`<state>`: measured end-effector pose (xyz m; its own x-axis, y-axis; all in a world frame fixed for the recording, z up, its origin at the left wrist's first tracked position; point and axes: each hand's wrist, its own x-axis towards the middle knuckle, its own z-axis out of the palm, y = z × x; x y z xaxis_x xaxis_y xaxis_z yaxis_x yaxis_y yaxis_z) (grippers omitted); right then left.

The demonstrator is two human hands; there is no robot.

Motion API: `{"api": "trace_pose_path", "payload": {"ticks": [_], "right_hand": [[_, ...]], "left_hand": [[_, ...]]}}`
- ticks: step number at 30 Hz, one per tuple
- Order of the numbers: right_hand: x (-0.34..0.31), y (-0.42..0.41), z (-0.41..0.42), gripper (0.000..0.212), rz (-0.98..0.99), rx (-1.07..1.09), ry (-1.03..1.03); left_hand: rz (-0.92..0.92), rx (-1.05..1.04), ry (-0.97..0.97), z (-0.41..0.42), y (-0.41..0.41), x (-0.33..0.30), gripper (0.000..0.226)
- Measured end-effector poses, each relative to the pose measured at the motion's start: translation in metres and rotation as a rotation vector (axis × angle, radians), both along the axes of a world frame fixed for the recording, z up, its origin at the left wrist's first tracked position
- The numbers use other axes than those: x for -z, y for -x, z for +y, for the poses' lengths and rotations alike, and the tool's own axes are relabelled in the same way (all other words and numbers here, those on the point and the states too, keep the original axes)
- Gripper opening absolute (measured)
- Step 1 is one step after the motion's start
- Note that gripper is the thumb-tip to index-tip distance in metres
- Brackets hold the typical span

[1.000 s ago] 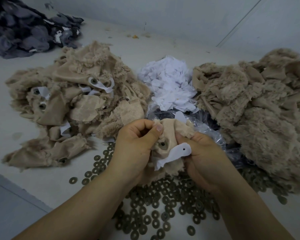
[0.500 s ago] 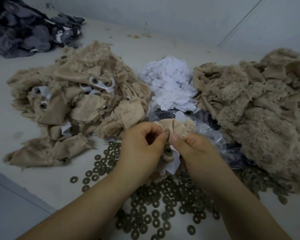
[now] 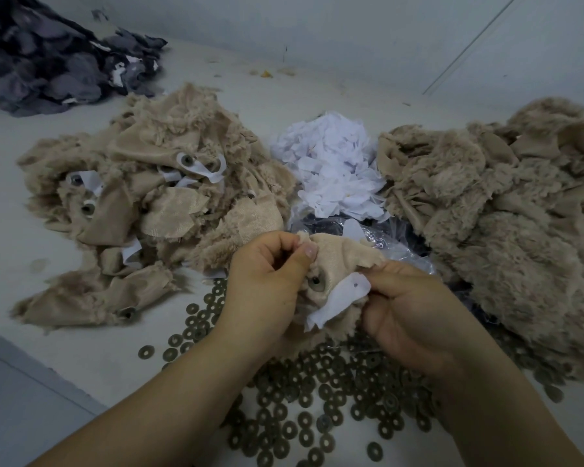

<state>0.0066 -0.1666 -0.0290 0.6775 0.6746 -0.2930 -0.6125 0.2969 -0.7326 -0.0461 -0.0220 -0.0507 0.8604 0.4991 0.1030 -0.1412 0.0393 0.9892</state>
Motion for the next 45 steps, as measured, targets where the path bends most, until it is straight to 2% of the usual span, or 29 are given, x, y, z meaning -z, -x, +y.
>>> {"api": "trace_pose_path", "payload": {"ticks": [5,10,13,15,17,22,25,28,38,45], "right_hand": [[-0.002,-0.001,-0.001,0.043,0.041,0.001,0.018],[0.006,-0.001,0.0,0.037,0.195,0.091,-0.004],[0.011,0.0,0.003,0.05,0.189,0.125,-0.022],[0.013,0.0,0.004,0.051,0.095,0.112,0.015],[0.015,0.002,0.004,0.04,-0.043,0.121,0.084],[0.018,0.005,0.005,0.026,-0.311,0.242,0.205],[0.02,0.006,0.003,0.022,-0.478,0.321,0.357],[0.017,0.007,0.004,0.019,-0.556,0.367,0.403],[0.019,0.006,0.006,0.022,-0.525,0.433,0.379],[0.019,0.005,0.005,0.024,-0.355,0.432,0.254]], "left_hand": [[-0.022,0.03,0.049,0.002,0.0,-0.001,0.025],[-0.018,0.057,0.04,0.002,-0.001,-0.002,0.026],[-0.028,0.086,0.032,0.001,0.0,-0.003,0.026],[-0.03,0.094,-0.005,0.001,0.0,-0.004,0.028],[-0.025,0.089,-0.044,0.001,0.001,-0.004,0.028],[-0.04,0.09,-0.074,0.0,0.0,-0.004,0.023],[-0.044,0.094,-0.077,-0.001,-0.001,-0.004,0.025],[-0.048,0.09,-0.086,0.001,-0.001,-0.004,0.032],[-0.05,0.056,-0.104,-0.002,-0.002,0.002,0.029],[-0.05,0.075,-0.094,-0.004,0.002,0.001,0.022]]}}
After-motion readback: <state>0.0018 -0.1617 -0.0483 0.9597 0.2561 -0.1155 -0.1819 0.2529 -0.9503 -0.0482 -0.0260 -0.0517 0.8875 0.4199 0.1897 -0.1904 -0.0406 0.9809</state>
